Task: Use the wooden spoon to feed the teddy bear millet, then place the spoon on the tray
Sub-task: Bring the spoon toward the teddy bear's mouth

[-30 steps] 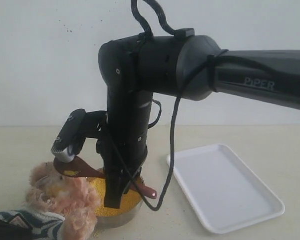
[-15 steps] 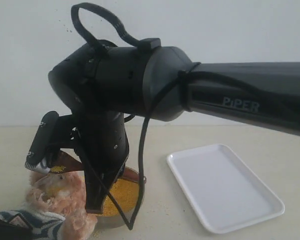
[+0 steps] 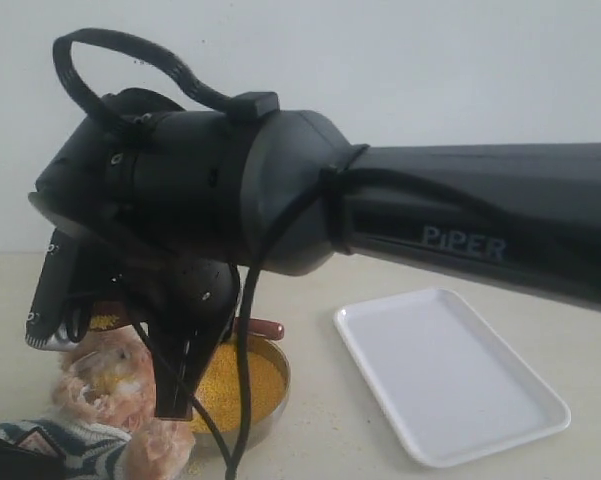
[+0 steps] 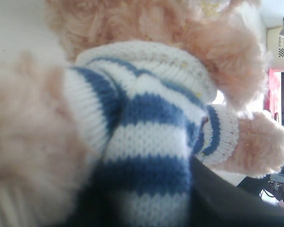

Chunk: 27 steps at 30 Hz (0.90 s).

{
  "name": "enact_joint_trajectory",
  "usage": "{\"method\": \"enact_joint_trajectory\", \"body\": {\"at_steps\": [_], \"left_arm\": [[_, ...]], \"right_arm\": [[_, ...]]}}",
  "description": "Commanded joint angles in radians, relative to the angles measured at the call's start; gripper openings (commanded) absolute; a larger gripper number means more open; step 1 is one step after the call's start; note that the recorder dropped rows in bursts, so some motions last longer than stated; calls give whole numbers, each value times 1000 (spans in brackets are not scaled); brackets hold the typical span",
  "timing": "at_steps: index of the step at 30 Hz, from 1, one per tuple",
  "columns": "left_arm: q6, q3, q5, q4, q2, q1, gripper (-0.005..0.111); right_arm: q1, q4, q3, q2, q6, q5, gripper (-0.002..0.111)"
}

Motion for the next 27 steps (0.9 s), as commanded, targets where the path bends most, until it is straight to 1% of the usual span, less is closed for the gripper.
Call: {"method": "enact_joint_trajectory", "body": {"at_steps": [1, 7, 13, 19, 27], "left_arm": [[-5, 2, 28, -6, -10, 2, 4], [-5, 2, 28, -13, -10, 2, 4], [3, 2, 26, -32, -10, 2, 4], [10, 2, 24, -32, -10, 2, 4], [19, 2, 22, -36, -10, 2, 4]], "right_arm": [[13, -50, 5, 3, 49, 24, 0], [44, -161, 96, 3, 72, -1, 0], [76, -261, 179, 3, 245, -77, 0], [82, -306, 191, 3, 359, -104, 0], [90, -332, 191, 1, 389, -88, 0]]}}
